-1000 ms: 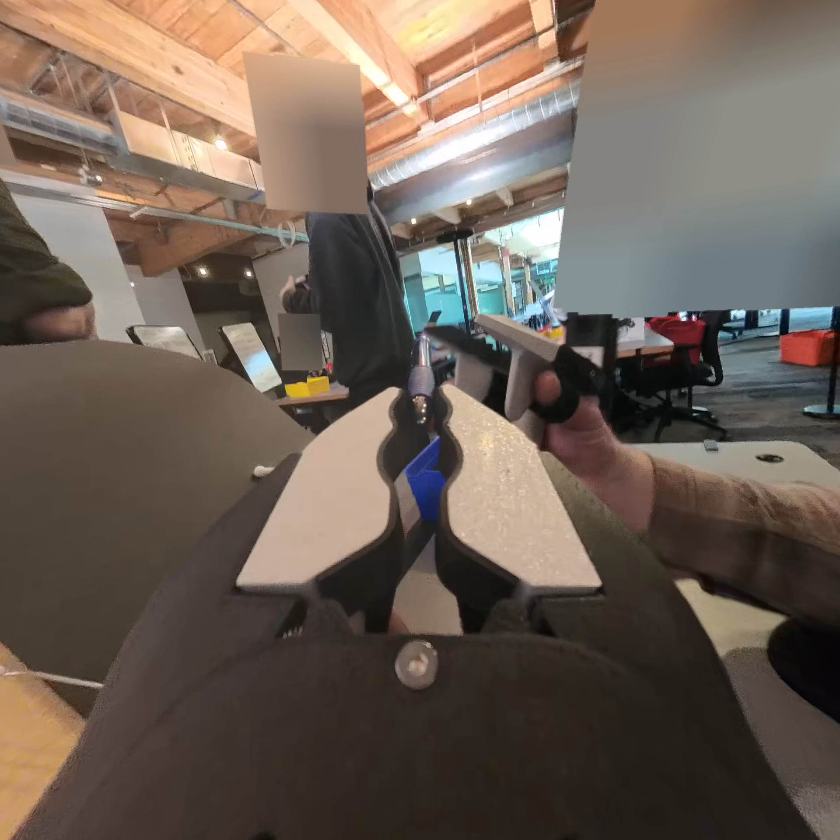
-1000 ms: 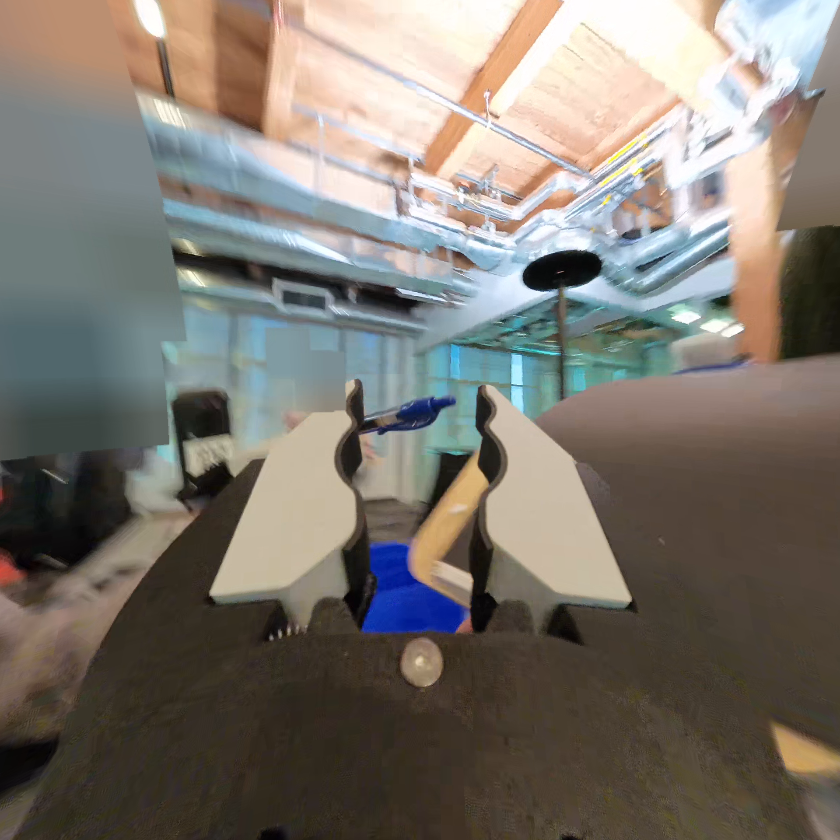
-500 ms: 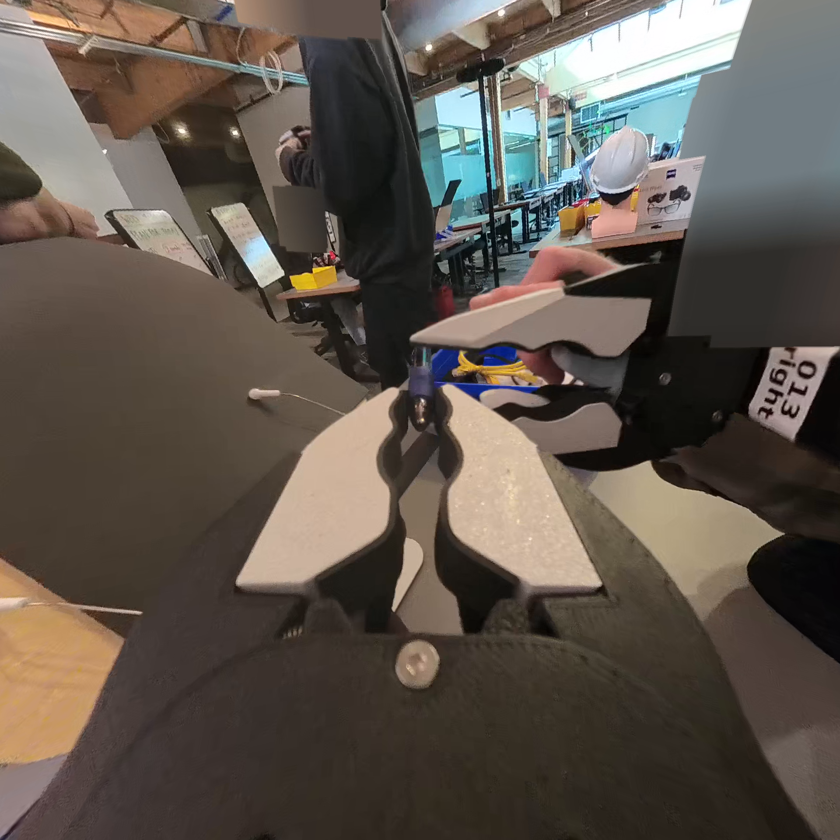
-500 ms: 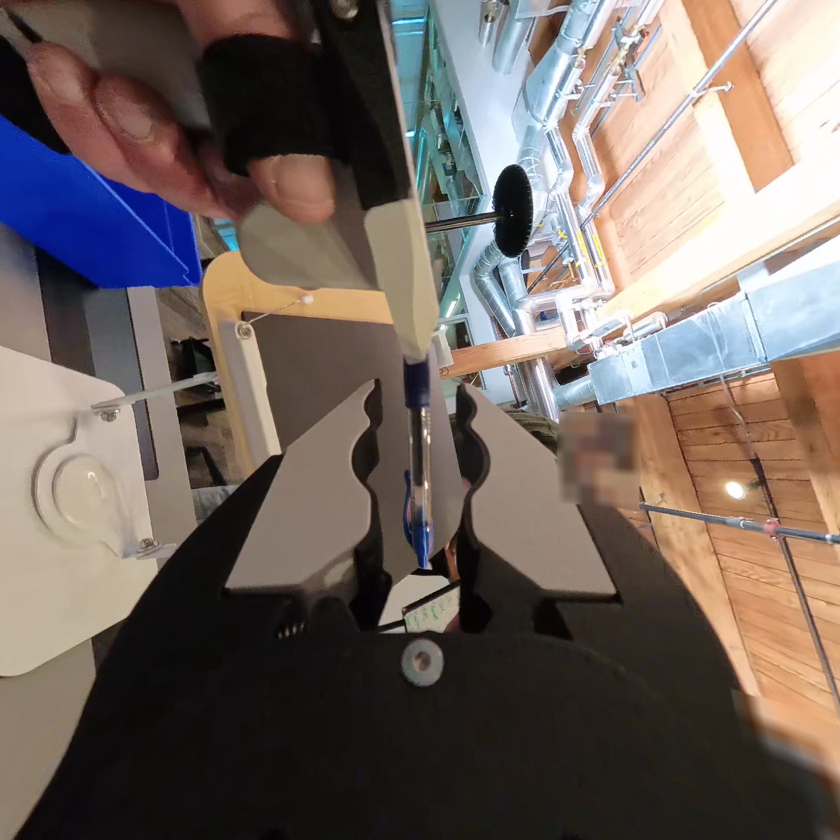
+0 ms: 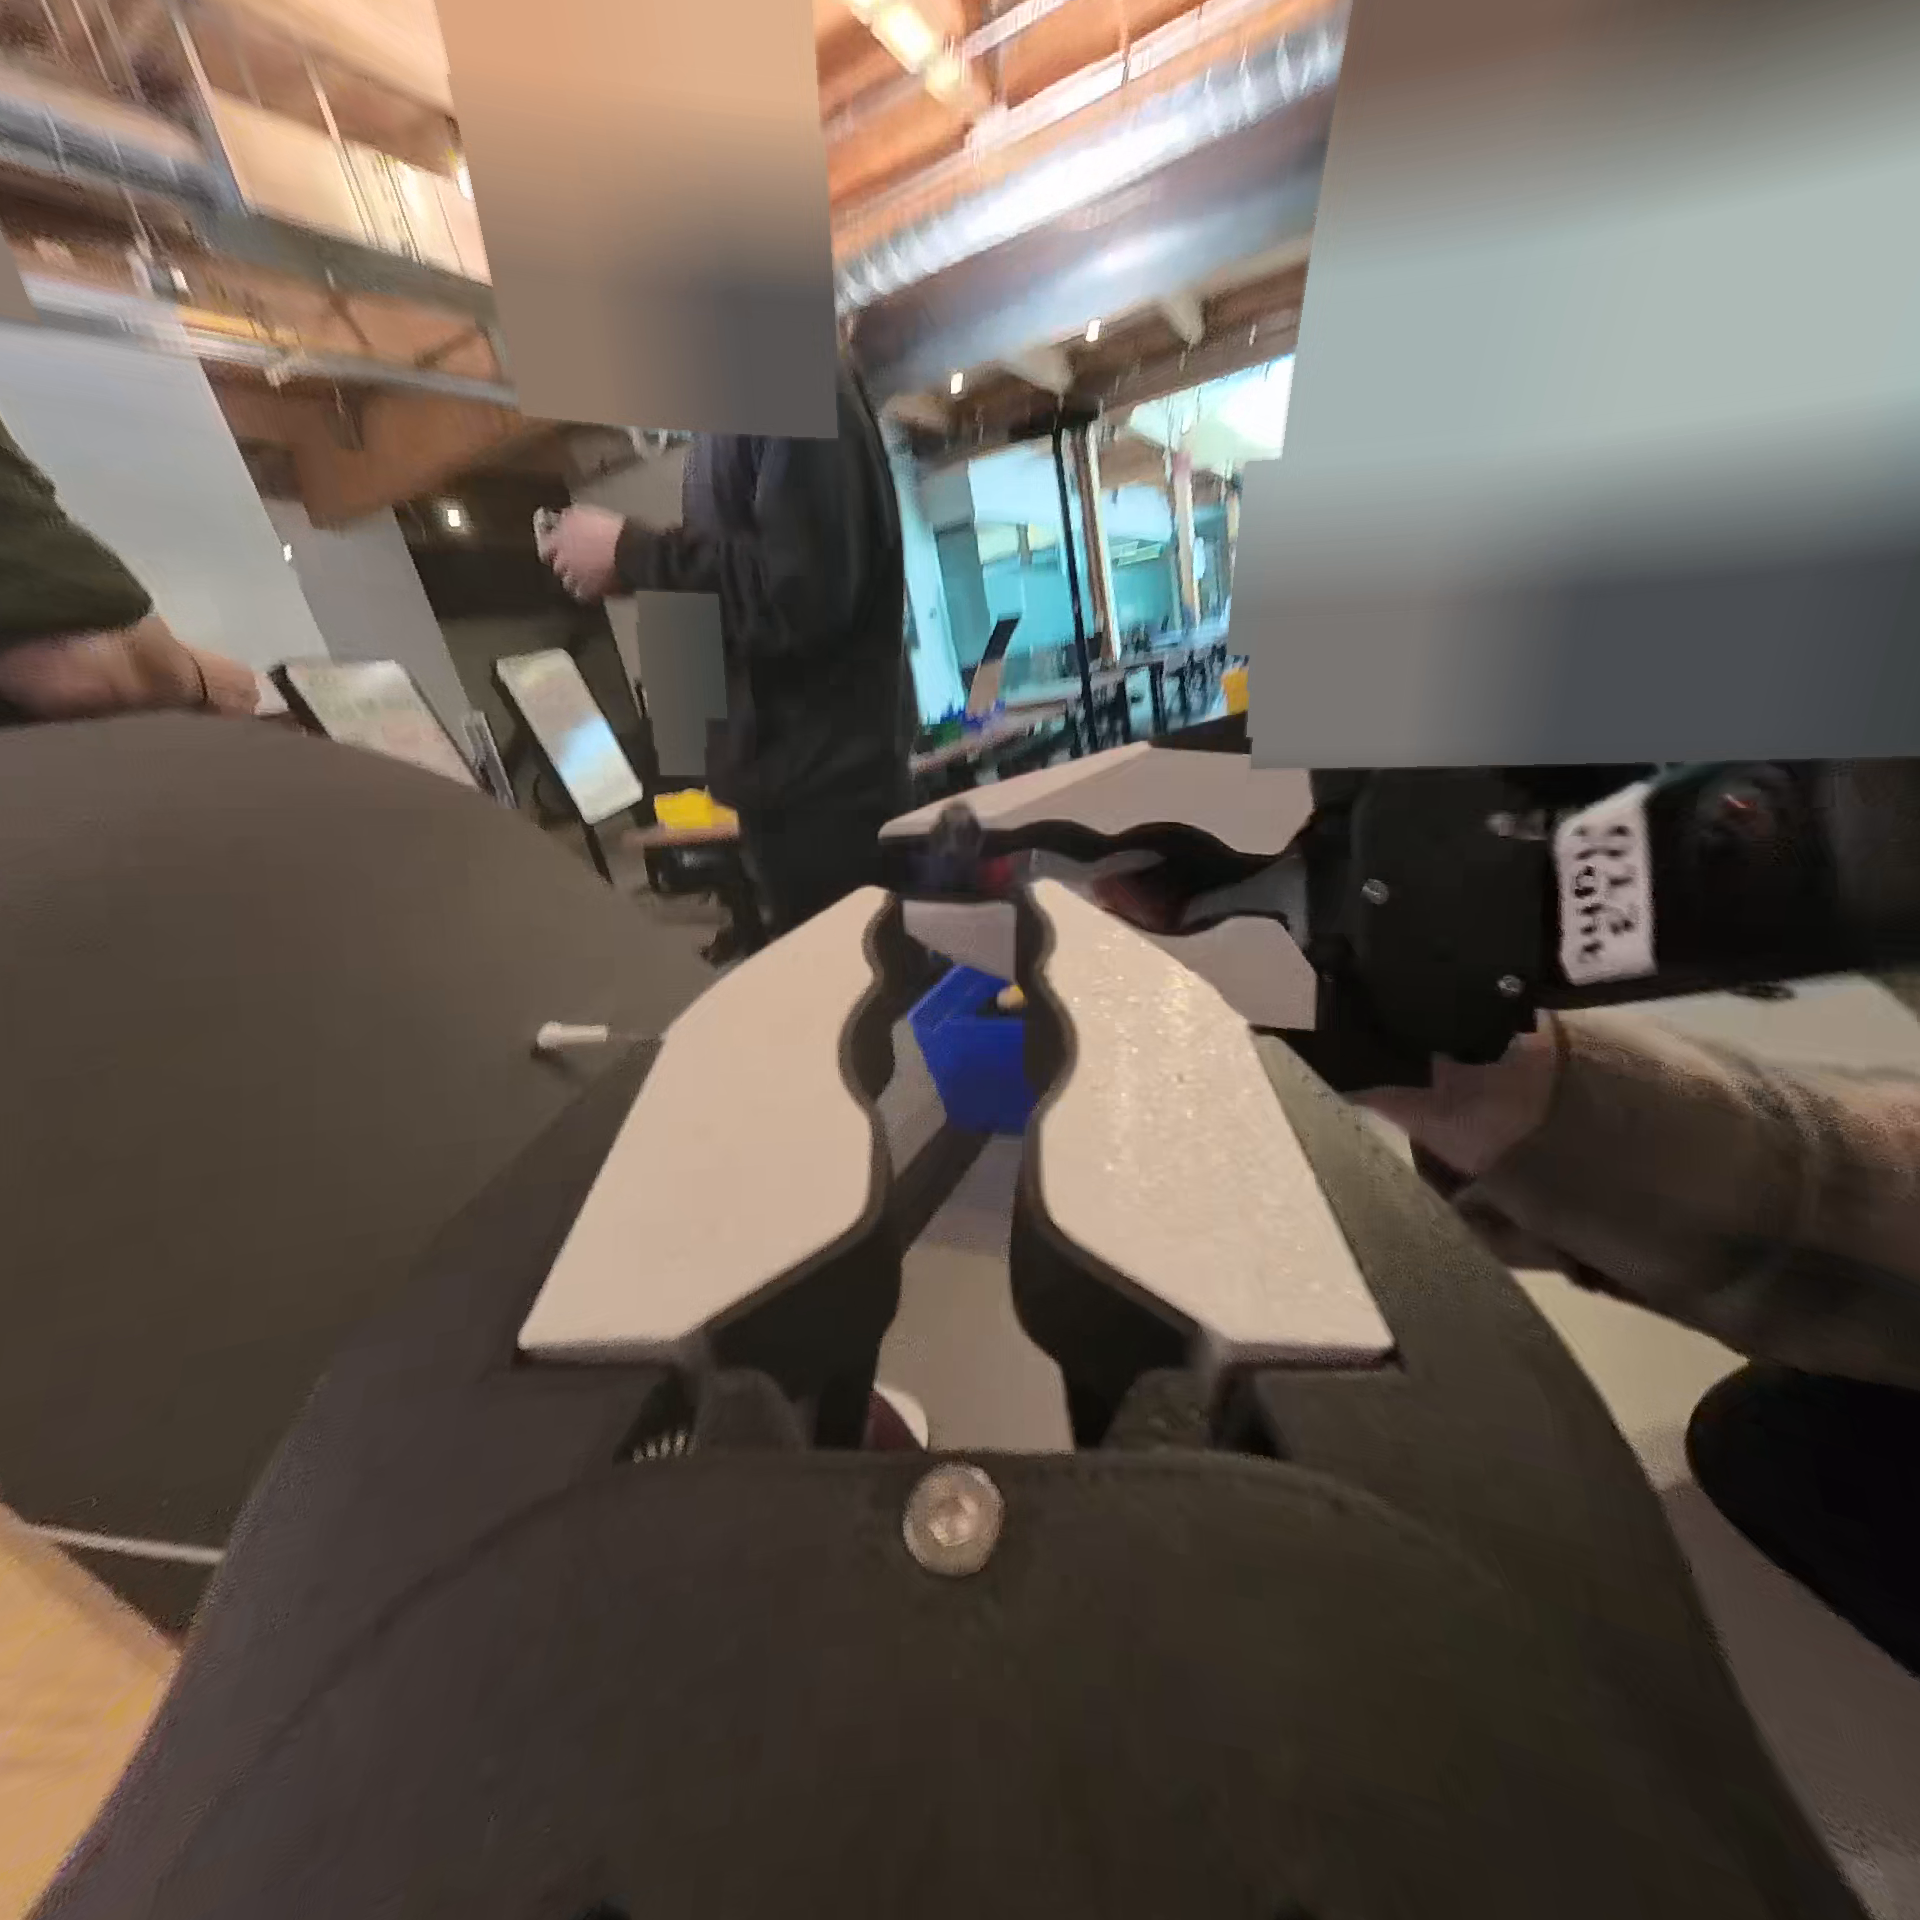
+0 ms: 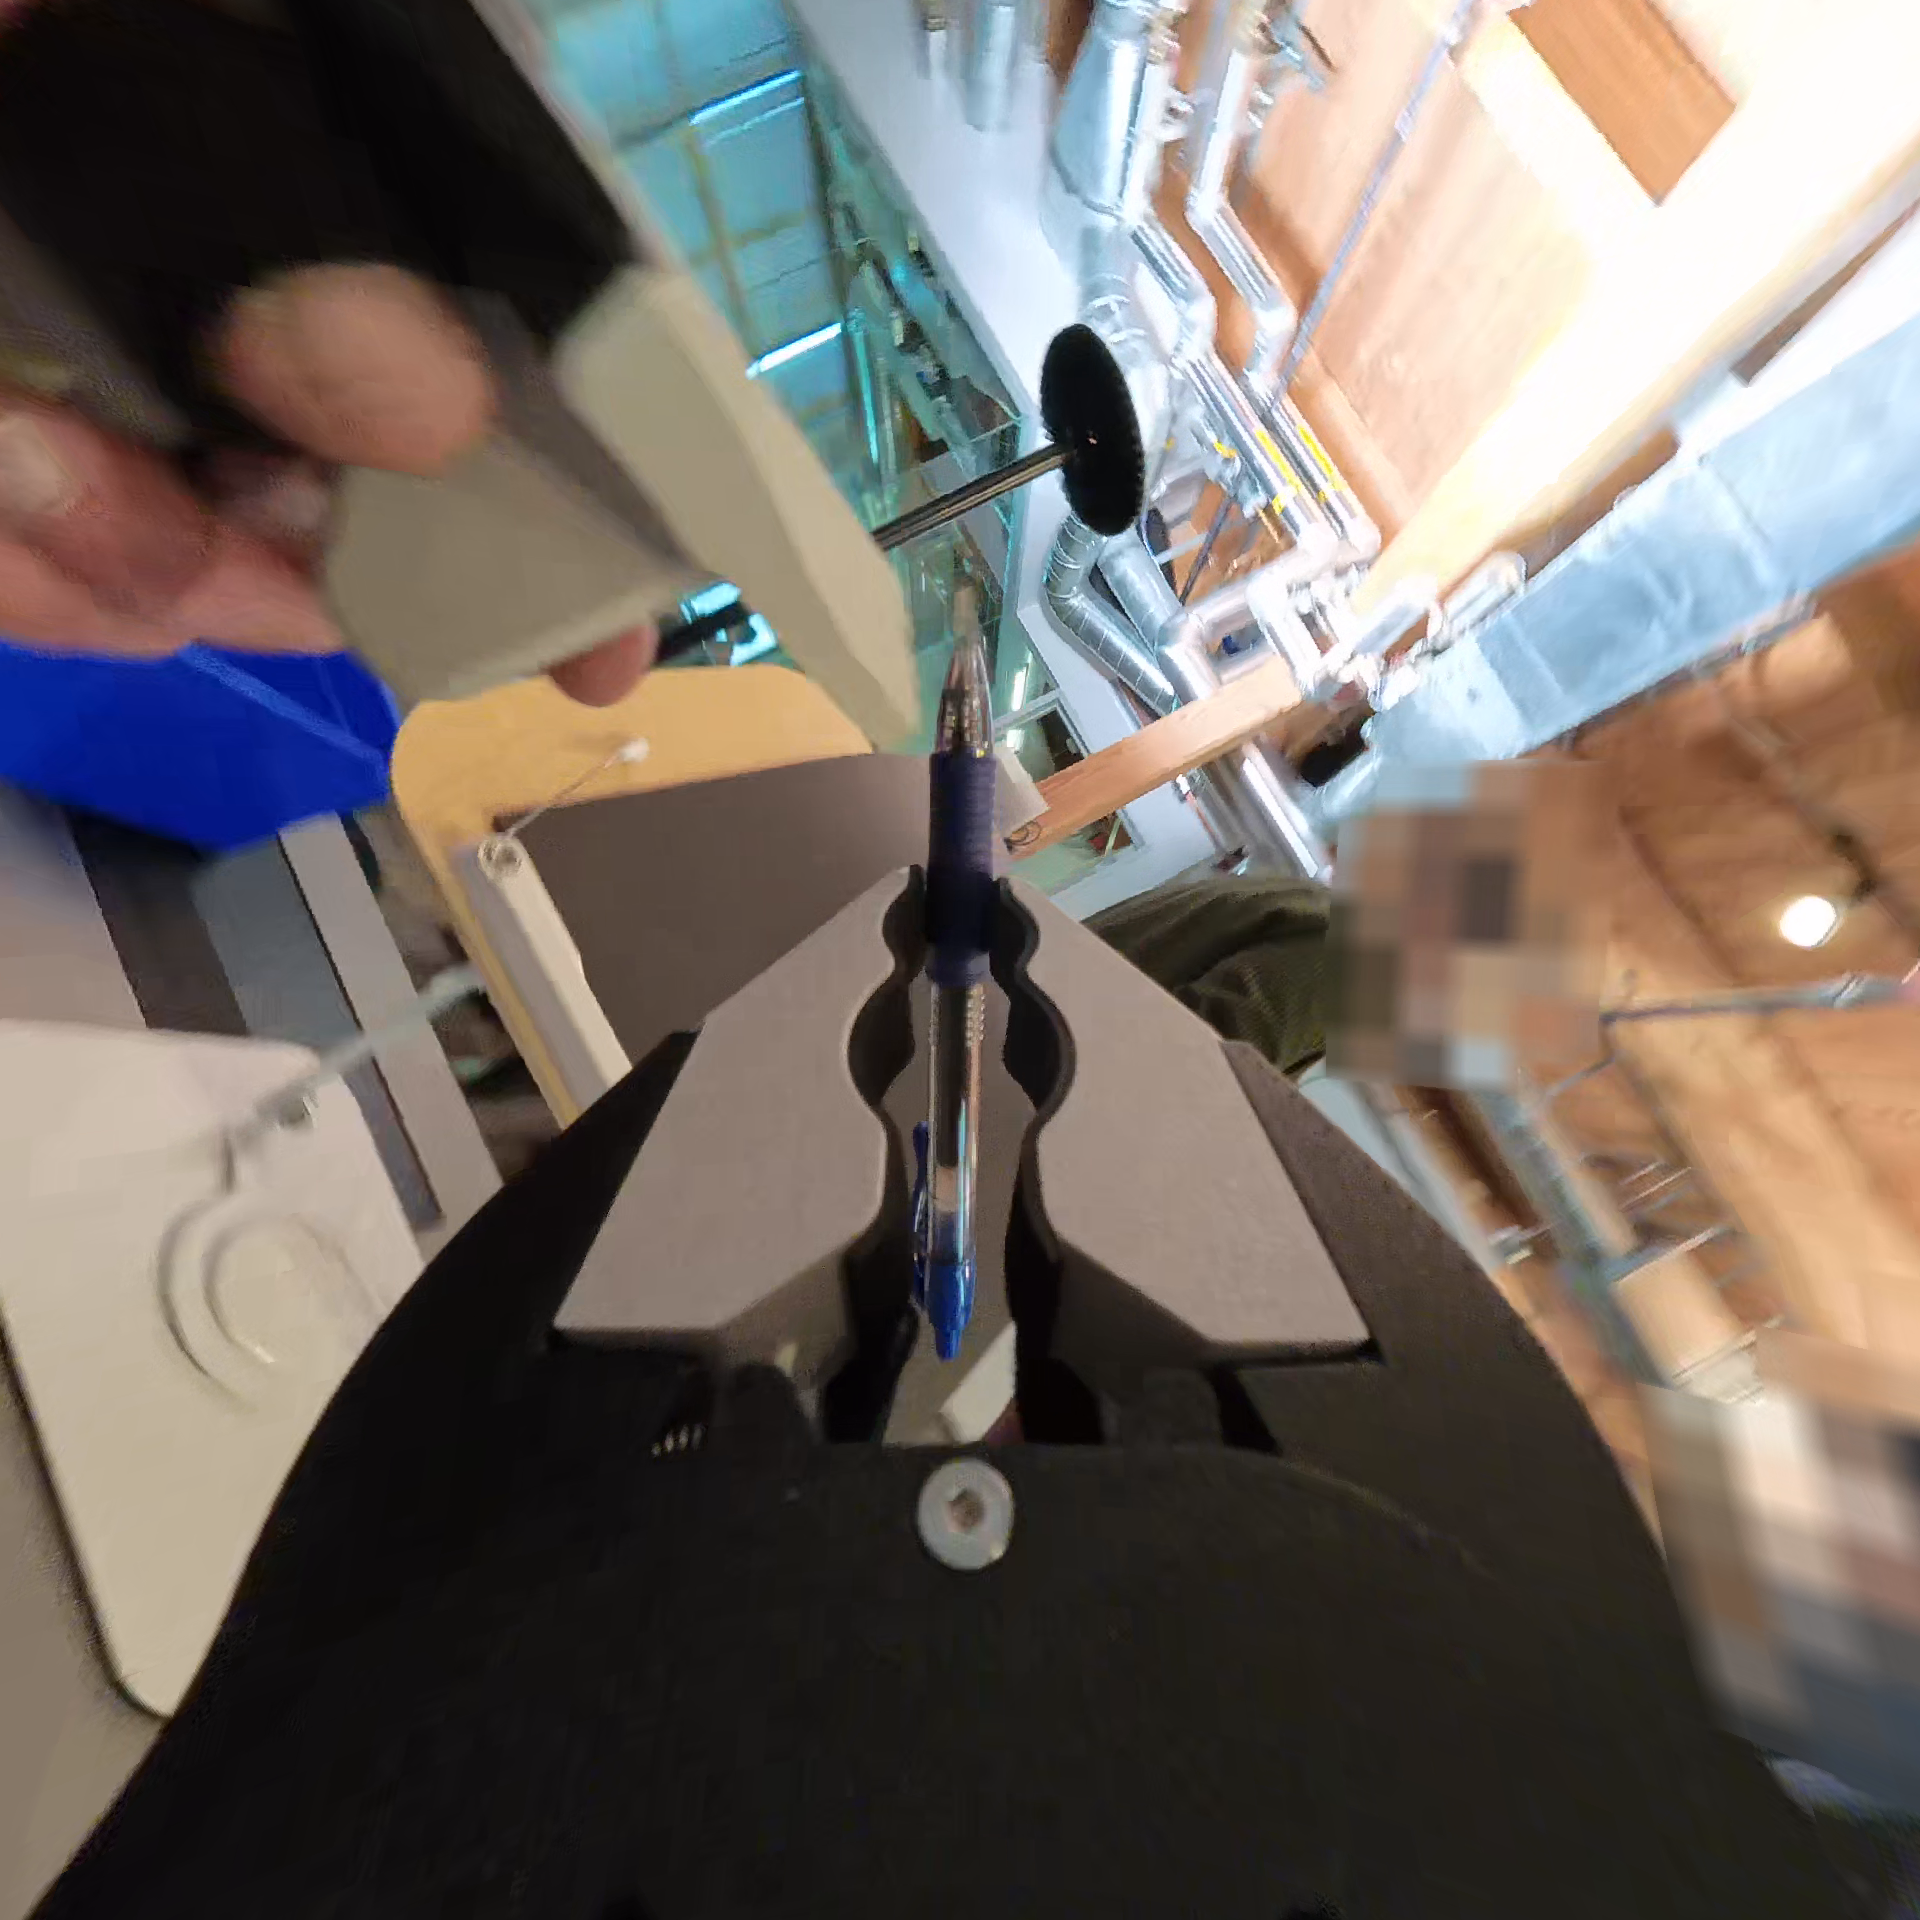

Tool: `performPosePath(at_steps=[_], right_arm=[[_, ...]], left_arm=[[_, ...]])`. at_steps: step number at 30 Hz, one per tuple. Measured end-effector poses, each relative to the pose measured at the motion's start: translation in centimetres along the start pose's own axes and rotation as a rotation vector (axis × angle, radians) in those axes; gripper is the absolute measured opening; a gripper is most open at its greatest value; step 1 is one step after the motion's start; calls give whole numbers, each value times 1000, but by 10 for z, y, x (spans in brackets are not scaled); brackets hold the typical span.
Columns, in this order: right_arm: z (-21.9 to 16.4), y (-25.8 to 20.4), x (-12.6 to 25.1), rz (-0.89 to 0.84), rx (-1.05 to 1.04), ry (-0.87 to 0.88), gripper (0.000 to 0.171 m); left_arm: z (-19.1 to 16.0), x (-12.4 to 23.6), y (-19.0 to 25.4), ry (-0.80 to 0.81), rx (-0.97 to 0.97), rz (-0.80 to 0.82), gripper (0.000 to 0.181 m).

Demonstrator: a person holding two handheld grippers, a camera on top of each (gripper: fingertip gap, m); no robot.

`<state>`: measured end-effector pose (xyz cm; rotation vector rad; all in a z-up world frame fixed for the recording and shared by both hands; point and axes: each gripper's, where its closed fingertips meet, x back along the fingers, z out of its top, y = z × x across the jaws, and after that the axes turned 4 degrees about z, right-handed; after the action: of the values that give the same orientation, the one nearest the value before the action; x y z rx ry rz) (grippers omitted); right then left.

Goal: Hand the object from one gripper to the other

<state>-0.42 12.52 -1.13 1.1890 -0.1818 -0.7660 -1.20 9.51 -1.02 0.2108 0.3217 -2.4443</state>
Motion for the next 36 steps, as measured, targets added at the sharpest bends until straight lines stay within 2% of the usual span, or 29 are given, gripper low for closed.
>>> performPosePath(at_steps=[3,7,10,12,17,31,36], right_arm=[[4,30,7,-25,-432,127,8],[8,48,12,58,-1071,365,9],[5,44,8,119,-1316,450,8],[7,39,6,140,-1357,475,9],[22,26,2,180,-1313,477,9],[40,4,-4,264,-1253,490,8],[41,3,-4,272,-1228,488,9]], left_arm=[[11,4,-7,73,-3,40,25],[0,0,-8,52,-17,61,35],[-11,-5,-3,20,-49,62,36],[-20,-9,0,-10,-60,59,36],[-30,-13,6,-51,-78,52,34],[-18,-6,1,-3,-139,87,11],[-19,-7,3,-7,-194,102,10]])
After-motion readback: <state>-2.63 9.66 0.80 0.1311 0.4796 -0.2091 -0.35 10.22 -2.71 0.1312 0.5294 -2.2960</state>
